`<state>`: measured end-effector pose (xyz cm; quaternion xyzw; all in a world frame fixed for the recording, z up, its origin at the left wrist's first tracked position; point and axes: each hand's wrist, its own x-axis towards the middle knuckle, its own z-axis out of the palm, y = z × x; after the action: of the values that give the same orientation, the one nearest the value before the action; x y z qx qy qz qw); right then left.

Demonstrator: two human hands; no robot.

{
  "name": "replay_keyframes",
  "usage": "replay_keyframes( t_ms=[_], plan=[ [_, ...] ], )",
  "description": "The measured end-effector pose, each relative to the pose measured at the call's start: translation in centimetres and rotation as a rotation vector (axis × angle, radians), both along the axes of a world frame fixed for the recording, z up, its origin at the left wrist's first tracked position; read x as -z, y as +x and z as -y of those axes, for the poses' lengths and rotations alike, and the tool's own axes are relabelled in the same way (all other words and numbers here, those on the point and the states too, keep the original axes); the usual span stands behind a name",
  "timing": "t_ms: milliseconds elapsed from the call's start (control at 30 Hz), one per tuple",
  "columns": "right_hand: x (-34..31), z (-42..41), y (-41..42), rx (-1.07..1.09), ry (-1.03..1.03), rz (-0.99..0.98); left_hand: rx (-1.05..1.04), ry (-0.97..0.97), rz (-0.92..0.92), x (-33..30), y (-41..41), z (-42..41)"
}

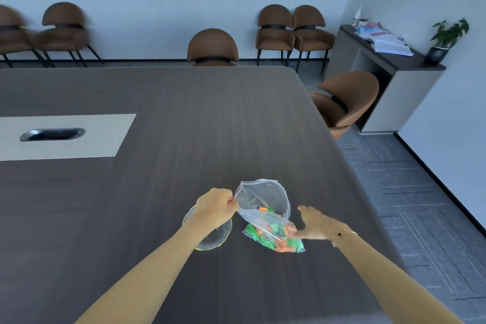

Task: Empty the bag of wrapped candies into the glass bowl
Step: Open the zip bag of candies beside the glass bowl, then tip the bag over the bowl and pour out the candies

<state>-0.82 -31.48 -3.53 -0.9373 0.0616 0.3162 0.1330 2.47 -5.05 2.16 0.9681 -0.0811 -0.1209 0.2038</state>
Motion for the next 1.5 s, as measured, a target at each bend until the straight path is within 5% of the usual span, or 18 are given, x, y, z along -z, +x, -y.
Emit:
replay_keyframes(
  t_ms=[267, 500, 1067, 1400, 1500],
  plan=[
    [10.1, -2.7, 2.5, 0.17, 0.214, 0.308, -0.013, -0.362, -0.135, 3.4, 0.3, -1.5],
    [4.1, -4.1, 2.1, 0.486, 0.596, 0.24, 0.077, -0.115, -0.321, 7.1, 0.5, -2.9],
    [-0.1, -11.6, 5.4, 0.272, 0.575, 0.027, 0.139, -0.468, -0.601, 7.7, -2.9, -2.7],
    [1.6, -15.1, 5.5, 0.212, 0.327, 0.051, 0.093, -0.371, -0.7, 8.4, -3.2, -5.0],
    [1.8, -15.2, 4.7, 0.398, 0.432, -0.049, 0.077, -0.382, -0.71, 8.2, -3.1, -5.6]
  ],
)
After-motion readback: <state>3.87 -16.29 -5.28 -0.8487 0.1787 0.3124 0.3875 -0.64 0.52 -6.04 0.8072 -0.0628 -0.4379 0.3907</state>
